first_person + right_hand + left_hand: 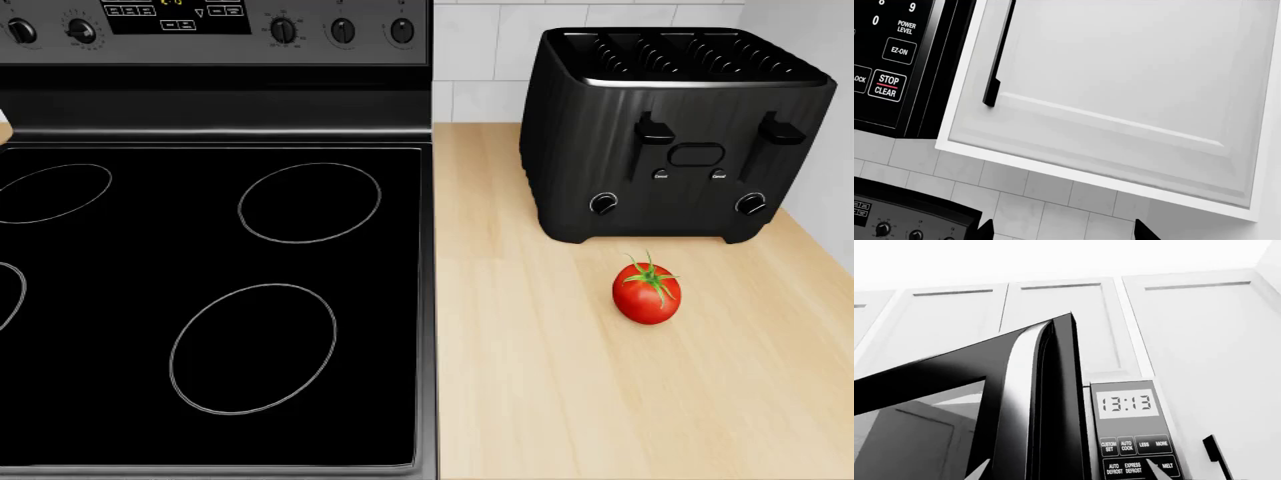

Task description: Open the microwave door

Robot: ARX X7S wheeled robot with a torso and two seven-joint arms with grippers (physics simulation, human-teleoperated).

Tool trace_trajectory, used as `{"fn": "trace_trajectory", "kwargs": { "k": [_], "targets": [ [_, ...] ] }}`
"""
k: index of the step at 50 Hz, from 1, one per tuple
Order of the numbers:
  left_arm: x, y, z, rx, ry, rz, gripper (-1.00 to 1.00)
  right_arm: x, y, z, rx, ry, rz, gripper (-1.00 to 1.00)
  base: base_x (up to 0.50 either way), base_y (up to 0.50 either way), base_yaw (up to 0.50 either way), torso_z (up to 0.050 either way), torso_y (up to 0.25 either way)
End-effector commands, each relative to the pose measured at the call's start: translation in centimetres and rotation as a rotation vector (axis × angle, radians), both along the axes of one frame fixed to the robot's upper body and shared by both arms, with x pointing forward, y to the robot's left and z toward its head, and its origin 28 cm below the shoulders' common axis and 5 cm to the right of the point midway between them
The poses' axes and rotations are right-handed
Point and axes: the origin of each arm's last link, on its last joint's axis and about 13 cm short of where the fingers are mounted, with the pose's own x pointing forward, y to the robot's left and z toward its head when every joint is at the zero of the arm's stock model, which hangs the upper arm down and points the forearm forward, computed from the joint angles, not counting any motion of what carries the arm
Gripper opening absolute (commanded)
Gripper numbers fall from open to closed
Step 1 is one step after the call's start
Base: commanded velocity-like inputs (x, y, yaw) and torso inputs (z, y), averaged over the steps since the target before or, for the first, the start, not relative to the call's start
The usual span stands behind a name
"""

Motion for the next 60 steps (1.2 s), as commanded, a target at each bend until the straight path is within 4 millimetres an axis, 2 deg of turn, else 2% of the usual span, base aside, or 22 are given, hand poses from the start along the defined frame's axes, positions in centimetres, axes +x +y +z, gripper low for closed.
{"fn": "trace_trajectory", "kwargs": {
  "k": [1,16,27,34,39,41,47,60],
  "targets": [
    [-2.3,-1.4,-0.8,0.063,-0.126,0.028,1.0,-0.1,0.1,-0.1,0.005,0.0,0.002,1.0,0.0,0.0,0.0,0.0,0.0],
    [0.0,-8.1,-0.7,0.284,0.055,-0.069,1.0,-0.3,-0.4,-0.9,0.036,-0.005,0.008,1.0,0.0,0.0,0.0,0.0,0.0],
    [2.8,-11.1,-0.3,0.341,0.192,-0.15,1.0,0.0,-0.8,-1.4,0.055,-0.003,0.012,1.0,0.0,0.0,0.0,0.0,0.0],
    [6.2,-12.1,-0.3,0.386,0.367,-0.165,1.0,0.4,-1.1,-2.1,0.071,0.008,0.012,1.0,0.0,0.0,0.0,0.0,0.0],
    [7.6,-11.2,0.0,0.355,0.439,-0.138,1.0,0.5,-1.3,-2.5,0.078,0.017,0.01,1.0,0.0,0.0,0.0,0.0,0.0],
    [7.8,-10.3,0.3,0.319,0.453,-0.118,1.0,0.6,-1.3,-2.6,0.08,0.019,0.01,1.0,0.0,0.0,0.0,0.0,0.0],
    [7.3,-7.4,1.1,0.206,0.423,-0.044,1.0,1.1,-1.2,-2.9,0.08,0.03,0.014,1.0,0.0,0.0,0.0,0.0,0.0],
    [6.4,-2.7,1.5,0.185,0.458,0.123,1.0,1.3,-1.0,-2.9,0.077,0.038,0.023,1.0,0.0,0.0,0.0,0.0,0.0]
  ]
}}
